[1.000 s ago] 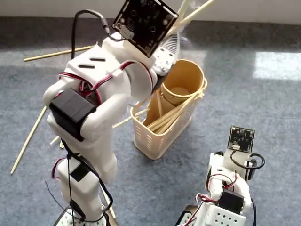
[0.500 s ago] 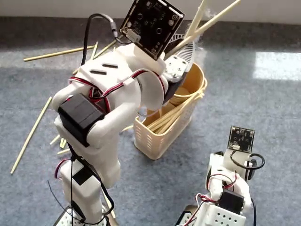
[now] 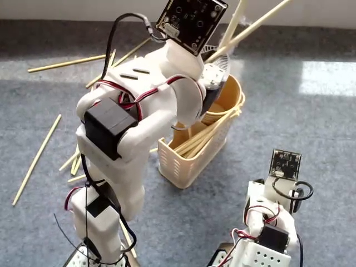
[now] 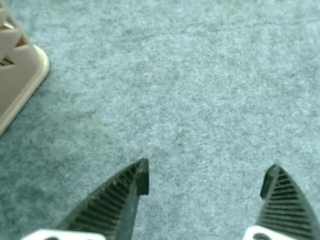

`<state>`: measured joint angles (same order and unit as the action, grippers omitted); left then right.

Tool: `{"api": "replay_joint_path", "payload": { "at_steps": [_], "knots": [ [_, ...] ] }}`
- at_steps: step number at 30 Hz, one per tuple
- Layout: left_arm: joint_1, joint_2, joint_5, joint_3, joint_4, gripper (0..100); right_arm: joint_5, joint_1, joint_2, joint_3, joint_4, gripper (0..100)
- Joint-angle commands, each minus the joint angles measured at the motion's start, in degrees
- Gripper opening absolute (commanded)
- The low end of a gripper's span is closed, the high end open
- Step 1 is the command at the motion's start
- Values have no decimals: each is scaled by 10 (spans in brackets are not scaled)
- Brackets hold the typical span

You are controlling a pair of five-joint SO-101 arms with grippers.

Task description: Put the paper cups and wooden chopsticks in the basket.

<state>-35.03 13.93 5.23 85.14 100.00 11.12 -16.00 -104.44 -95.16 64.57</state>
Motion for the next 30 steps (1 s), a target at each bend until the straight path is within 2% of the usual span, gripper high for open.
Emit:
{"api": "replay_joint_path", "payload": {
  "at_steps": [1, 13, 20, 25, 30],
  "knots": [
    [8, -24, 7, -1, 0, 111, 6, -3, -5, -44, -11, 347],
    [10, -26, 5, -1, 0, 111, 6, -3, -5, -44, -11, 347],
    [83, -23, 5, -5, 0, 111, 6, -3, -5, -44, -11, 347],
    [189, -20, 5, -24, 8, 111, 6, -3, -5, -44, -11, 347],
    [393, -18, 1, -179, 4, 116, 6, -5, -5, -44, -11, 347]
  ]
}}
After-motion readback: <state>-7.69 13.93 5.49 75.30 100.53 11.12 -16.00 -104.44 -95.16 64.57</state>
